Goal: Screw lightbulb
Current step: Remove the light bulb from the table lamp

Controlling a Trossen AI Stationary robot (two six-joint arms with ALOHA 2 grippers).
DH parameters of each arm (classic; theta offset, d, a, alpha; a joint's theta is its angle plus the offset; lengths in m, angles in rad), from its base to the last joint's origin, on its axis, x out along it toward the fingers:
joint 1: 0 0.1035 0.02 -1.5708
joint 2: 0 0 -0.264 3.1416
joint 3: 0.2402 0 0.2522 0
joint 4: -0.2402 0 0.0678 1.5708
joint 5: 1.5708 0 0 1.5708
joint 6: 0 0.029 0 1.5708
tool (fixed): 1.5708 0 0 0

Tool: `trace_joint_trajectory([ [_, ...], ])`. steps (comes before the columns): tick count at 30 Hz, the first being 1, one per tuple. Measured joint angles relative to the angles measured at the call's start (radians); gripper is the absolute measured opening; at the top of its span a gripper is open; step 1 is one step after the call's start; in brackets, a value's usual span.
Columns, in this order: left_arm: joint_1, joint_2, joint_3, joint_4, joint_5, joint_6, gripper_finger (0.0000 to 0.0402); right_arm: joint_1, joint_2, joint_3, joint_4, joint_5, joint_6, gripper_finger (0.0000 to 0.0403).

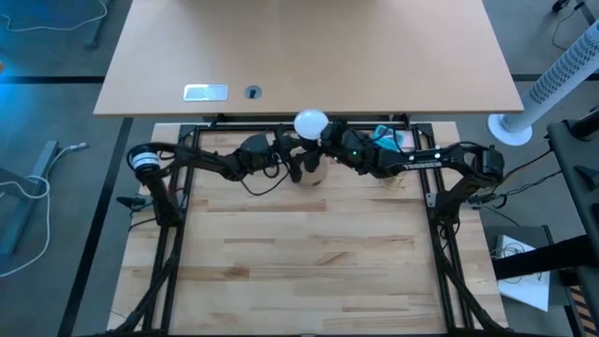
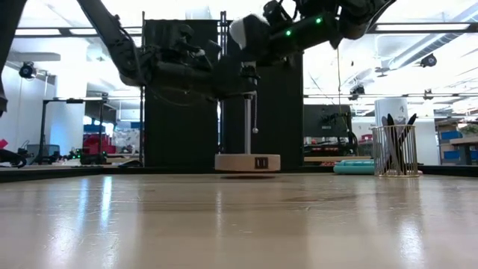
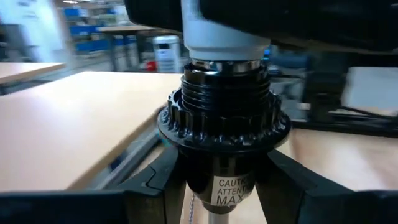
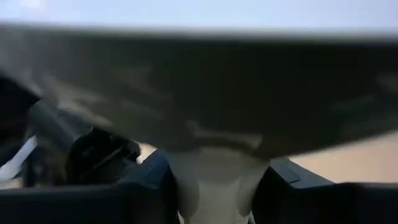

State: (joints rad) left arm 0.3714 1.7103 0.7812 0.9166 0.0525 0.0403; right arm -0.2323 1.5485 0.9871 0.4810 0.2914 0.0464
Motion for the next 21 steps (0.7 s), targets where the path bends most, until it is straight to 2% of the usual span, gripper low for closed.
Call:
trace_joint_trajectory([
  [5, 0.002, -0.097, -0.062, -0.008, 0.137, -0.038, 0.0148, -0.004, -0.036, 0.003, -0.016, -0.204, 0.008, 0.0133],
  [10, -0.025, -0.148, -0.059, -0.044, 0.206, -0.044, 0.0148, -0.007, -0.043, 0.036, -0.029, -0.412, -0.053, 0.0129],
  [17, -0.07, -0.154, -0.014, -0.096, 0.329, -0.064, 0.0148, -0.023, -0.043, 0.096, -0.113, -0.627, -0.162, 0.0132],
  [21, -0.074, -0.156, -0.011, -0.094, 0.406, -0.098, 0.0148, -0.054, -0.041, 0.121, -0.139, -0.824, -0.171, 0.0136],
])
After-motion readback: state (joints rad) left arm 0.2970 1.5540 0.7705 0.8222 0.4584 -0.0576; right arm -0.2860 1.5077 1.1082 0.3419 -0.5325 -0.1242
